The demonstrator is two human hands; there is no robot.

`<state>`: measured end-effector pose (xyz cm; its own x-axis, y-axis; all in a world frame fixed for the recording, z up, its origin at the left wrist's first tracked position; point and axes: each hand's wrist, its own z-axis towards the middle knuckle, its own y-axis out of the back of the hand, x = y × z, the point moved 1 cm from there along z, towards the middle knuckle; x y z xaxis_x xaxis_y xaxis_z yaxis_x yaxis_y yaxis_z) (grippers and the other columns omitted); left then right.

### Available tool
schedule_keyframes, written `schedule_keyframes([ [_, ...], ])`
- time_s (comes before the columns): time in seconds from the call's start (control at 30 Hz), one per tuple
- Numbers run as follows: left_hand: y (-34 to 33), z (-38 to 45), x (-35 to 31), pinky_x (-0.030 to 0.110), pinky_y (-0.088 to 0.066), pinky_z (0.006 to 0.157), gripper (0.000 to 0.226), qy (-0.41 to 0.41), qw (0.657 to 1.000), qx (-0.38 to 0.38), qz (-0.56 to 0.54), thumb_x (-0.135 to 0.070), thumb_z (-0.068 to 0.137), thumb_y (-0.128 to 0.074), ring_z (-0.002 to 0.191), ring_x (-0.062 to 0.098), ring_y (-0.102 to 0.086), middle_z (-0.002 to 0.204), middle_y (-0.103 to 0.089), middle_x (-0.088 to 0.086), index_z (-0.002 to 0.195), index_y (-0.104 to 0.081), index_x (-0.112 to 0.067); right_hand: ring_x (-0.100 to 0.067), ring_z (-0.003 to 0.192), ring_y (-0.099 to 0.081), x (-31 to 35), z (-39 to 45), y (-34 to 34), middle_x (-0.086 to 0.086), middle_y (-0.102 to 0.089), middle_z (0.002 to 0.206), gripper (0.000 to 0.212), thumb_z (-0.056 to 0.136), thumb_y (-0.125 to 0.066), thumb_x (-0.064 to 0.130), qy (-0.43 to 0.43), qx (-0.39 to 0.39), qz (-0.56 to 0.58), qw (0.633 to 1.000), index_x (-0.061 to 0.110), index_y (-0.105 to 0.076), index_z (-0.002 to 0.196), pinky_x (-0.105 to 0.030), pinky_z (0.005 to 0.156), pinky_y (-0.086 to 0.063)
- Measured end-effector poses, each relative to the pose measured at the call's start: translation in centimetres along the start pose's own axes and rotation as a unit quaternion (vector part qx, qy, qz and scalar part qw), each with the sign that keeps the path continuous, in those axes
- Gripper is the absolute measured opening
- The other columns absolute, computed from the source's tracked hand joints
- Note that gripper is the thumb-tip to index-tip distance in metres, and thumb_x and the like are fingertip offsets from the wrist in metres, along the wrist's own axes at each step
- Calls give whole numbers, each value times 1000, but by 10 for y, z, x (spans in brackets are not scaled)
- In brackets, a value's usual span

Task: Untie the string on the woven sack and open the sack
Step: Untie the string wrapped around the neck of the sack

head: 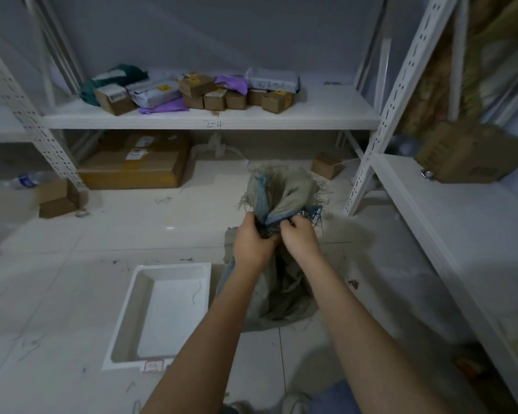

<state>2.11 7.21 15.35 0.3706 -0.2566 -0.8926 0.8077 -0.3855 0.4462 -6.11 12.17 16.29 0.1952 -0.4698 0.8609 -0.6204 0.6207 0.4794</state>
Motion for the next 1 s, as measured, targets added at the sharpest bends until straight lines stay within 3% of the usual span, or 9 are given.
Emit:
schedule_keyframes([
  [0.1, 8, -15, 2, 24, -44, 78, 43, -14, 1000, -24, -2, -17, 80, -69, 107, 25, -61, 116, -66, 10, 119, -53, -8, -30, 89, -57, -10, -16, 6, -9, -58, 81, 22, 90, -43, 14, 20, 24, -6, 999, 17, -51, 70, -40, 80, -46],
  [0.17, 12, -20, 2, 27, -47, 81, 41, -18, 1000, -22, -9, -17, 80, -69, 107, 25, -61, 115, -66, 10, 118, -54, -8, -30, 98, -59, -13, -20, 9, -11, -64, 94, 16, 89, -45, 8, 46, 47, -1, 998, 15, -59, 82, -41, 87, -47],
  [0.27, 16, -16, 1, 32, -51, 86, 41, -2, 999, -14, -52, -15, 79, -72, 106, 26, -62, 114, -66, 12, 115, -56, -4, -21, 115, -56, -9, -21, 19, -8, -65, 116, 31, 86, -50, -1, 90, 80, 29, 992, 13, -63, 111, -38, 101, -44],
  [0.4, 22, -6, -8, 29, -51, 84, 41, 13, 996, 3, -91, -14, 80, -72, 102, 23, -64, 112, -67, 11, 116, -56, -4, -11, 105, -58, -4, -24, 36, 3, -64, 103, 37, 84, -60, -3, 134, 104, 43, 985, 15, -62, 117, -24, 93, -44],
  [0.53, 22, -5, -14, 13, -50, 66, 37, 35, 991, 17, -129, -17, 82, -71, 82, 11, -61, 95, -64, 1, 107, -44, -10, -6, 89, -57, -7, -23, 44, 4, -60, 95, 42, 81, -68, 4, 156, 58, 0, 986, 13, -59, 122, -3, 75, -40],
  [0.6, 22, -5, -17, 5, -47, 56, 37, 45, 987, 19, -155, -16, 82, -71, 72, 3, -57, 83, -61, -4, 102, -40, -10, -9, 97, -54, -8, -20, 46, 2, -57, 105, 45, 80, -71, 11, 165, 30, -32, 985, 17, -60, 123, -10, 83, -40],
  [0.73, 24, -1, -18, 25, -53, 61, 29, 74, 974, 25, -212, -13, 85, -68, 62, 10, -62, 73, -64, 1, 94, -40, -12, -5, 113, -46, -11, -15, 49, 7, -48, 119, 59, 74, -78, 26, 171, 62, -39, 983, 24, -54, 128, -19, 98, -37],
  [0.87, 25, 2, -22, 24, -45, 50, 22, 39, 976, 19, -214, -11, 88, -63, 60, 20, -57, 76, -62, 20, 76, -45, -16, 1, 120, -43, -14, -10, 45, 16, -49, 125, 71, 74, -76, 32, 162, 113, 14, 980, 31, -43, 137, -14, 94, -36],
  [1.0, 24, 2, -28, 28, -55, 63, 14, 13, 966, 73, -248, -6, 92, -54, 71, 18, -66, 83, -69, 11, 99, -58, -18, 1, 113, -48, -13, -3, 42, 25, -52, 110, 55, 82, -72, 22, 183, 72, 36, 980, 35, -46, 128, 1, 85, -37],
])
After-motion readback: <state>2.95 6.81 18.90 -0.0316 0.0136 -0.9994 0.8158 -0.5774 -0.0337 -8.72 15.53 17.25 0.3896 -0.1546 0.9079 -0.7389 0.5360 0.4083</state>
